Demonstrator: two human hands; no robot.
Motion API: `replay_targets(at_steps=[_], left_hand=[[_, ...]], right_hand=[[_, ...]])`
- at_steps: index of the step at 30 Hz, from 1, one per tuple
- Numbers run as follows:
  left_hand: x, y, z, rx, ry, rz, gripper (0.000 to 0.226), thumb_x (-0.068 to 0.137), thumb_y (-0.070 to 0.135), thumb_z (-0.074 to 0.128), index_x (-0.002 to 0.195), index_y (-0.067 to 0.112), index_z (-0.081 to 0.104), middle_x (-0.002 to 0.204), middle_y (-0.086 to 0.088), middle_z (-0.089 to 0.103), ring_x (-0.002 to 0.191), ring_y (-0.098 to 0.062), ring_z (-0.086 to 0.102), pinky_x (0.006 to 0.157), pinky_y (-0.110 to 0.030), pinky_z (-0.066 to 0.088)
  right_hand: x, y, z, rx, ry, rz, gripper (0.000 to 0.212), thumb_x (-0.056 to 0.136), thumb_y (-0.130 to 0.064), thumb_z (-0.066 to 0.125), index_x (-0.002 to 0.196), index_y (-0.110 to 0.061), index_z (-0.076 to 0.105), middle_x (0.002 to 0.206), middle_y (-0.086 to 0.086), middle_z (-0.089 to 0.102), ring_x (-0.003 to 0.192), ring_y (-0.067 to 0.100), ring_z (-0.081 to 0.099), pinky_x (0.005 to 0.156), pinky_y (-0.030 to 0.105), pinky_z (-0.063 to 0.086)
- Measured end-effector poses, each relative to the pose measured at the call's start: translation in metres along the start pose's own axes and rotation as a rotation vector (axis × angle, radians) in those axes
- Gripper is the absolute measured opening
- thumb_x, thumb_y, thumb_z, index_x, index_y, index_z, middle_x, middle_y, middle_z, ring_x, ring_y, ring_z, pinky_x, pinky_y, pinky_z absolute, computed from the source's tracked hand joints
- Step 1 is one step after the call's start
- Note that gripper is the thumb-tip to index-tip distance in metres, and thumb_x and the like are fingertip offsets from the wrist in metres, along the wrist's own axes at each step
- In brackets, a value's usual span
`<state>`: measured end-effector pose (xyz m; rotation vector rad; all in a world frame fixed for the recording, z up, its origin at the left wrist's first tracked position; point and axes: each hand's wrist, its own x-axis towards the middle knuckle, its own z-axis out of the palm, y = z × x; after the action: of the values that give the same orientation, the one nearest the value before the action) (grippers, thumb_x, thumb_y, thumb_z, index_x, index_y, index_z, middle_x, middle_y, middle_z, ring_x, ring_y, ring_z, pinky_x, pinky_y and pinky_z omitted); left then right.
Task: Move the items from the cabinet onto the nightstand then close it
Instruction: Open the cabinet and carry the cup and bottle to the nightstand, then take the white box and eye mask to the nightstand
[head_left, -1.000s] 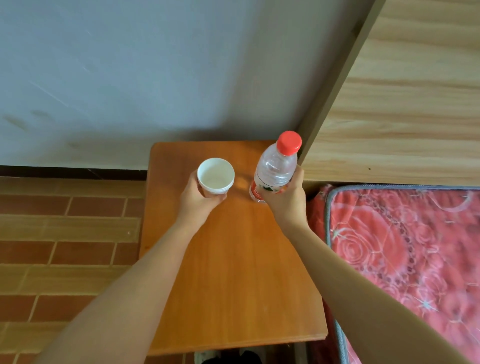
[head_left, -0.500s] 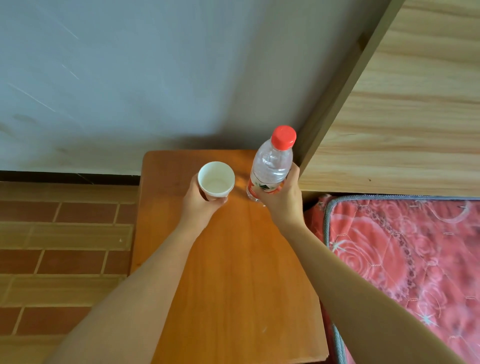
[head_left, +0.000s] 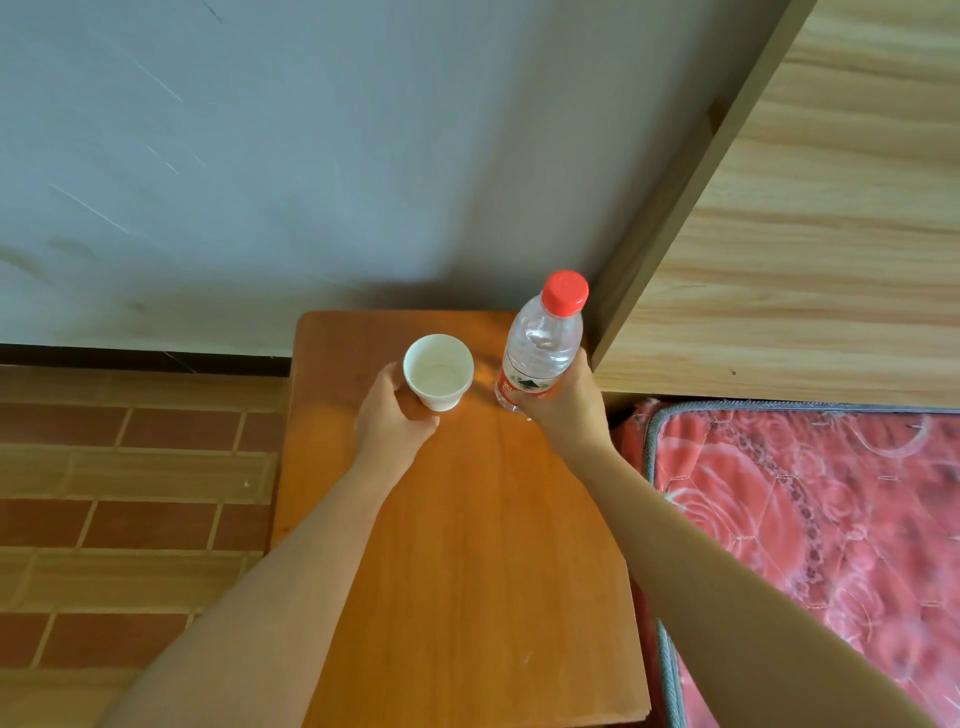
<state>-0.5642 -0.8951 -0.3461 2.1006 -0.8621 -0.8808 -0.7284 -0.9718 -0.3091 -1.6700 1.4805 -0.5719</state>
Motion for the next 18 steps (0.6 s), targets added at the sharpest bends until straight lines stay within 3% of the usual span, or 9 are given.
replay_targets(at_steps=[2, 5, 9, 15, 18], left_hand=[[-0.01, -0.002, -0.015, 0.209, -0.009, -0.053, 0.074, 0.077, 0.022, 0.073, 0.138, 0.019, 0.032, 0.141, -0.006, 0.044, 0.129, -0.026, 0.043, 0.105, -0.046, 0.041], [-0.031, 0.005, -0.048, 0.416, -0.09, -0.081, 0.065, 0.083, 0.025, 0.066, 0.139, 0.019, 0.033, 0.142, -0.006, 0.043, 0.129, -0.027, 0.044, 0.103, -0.045, 0.043], [-0.061, 0.039, -0.095, 0.599, -0.116, -0.017, 0.052, 0.088, 0.028, 0.058, 0.135, 0.02, 0.038, 0.138, -0.004, 0.048, 0.122, -0.024, 0.051, 0.095, -0.039, 0.047], [-0.107, 0.114, -0.162, 0.655, -0.097, 0.18, 0.042, 0.09, 0.028, 0.054, 0.131, 0.02, 0.044, 0.132, -0.002, 0.053, 0.109, -0.02, 0.058, 0.083, -0.032, 0.051], [-0.136, 0.151, -0.194, 0.716, -0.052, 0.312, 0.044, 0.092, 0.029, 0.051, 0.134, 0.02, 0.042, 0.134, -0.002, 0.052, 0.107, -0.019, 0.059, 0.08, -0.03, 0.049]], right_hand=[[-0.004, -0.008, -0.013, -0.061, -0.072, 0.041, 0.072, 0.068, -0.03, 0.08, 0.128, -0.024, 0.04, 0.119, -0.003, 0.059, 0.108, 0.017, 0.058, 0.088, 0.036, 0.054], [-0.018, -0.025, -0.042, -0.223, -0.208, 0.134, 0.074, 0.077, -0.024, 0.071, 0.137, -0.014, 0.03, 0.13, 0.009, 0.052, 0.115, 0.027, 0.053, 0.085, 0.035, 0.048], [-0.042, -0.059, -0.084, -0.548, -0.32, 0.123, 0.048, 0.083, -0.014, 0.057, 0.128, -0.006, 0.042, 0.126, 0.015, 0.055, 0.11, 0.031, 0.054, 0.086, 0.039, 0.049], [-0.084, -0.136, -0.129, -0.818, -0.239, -0.229, 0.035, 0.088, -0.016, 0.052, 0.123, -0.011, 0.049, 0.119, 0.009, 0.057, 0.111, 0.027, 0.049, 0.084, 0.035, 0.044], [-0.11, -0.173, -0.146, -0.78, -0.133, -0.439, 0.033, 0.087, -0.015, 0.055, 0.119, -0.008, 0.053, 0.115, 0.011, 0.061, 0.109, 0.031, 0.052, 0.083, 0.036, 0.044]])
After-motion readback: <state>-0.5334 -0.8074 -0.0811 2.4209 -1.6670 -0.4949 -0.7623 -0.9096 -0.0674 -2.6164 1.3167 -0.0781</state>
